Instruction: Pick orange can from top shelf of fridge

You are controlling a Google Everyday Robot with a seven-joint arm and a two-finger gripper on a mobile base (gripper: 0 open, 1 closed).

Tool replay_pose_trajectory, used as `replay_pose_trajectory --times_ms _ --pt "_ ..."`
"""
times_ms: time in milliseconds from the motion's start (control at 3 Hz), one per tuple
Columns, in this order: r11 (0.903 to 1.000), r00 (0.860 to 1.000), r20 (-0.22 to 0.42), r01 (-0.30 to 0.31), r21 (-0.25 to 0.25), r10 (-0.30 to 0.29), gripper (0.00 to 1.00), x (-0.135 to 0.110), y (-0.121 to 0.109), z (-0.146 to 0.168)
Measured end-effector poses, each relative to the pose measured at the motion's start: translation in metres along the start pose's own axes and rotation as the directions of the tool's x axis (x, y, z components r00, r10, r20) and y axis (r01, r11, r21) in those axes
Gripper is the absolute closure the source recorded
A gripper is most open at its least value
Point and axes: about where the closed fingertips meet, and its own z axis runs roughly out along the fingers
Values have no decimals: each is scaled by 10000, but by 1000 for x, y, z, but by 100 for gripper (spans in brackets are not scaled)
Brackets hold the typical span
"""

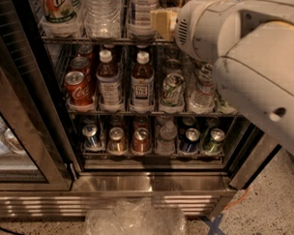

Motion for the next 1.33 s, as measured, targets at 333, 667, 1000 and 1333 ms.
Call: replay_pose_trajectory --times_ms 333,667,1000,1333 --pt "10000 10000 71 -3 1 3 36 0 3 18" --pt "9999 9998 177 51 146 -54 38 -2 4 30" --pt "9998 9998 201 52 174 -55 37 -2 3 29" --pt "9989 9995 308 46 473 -60 37 -6 -3 27"
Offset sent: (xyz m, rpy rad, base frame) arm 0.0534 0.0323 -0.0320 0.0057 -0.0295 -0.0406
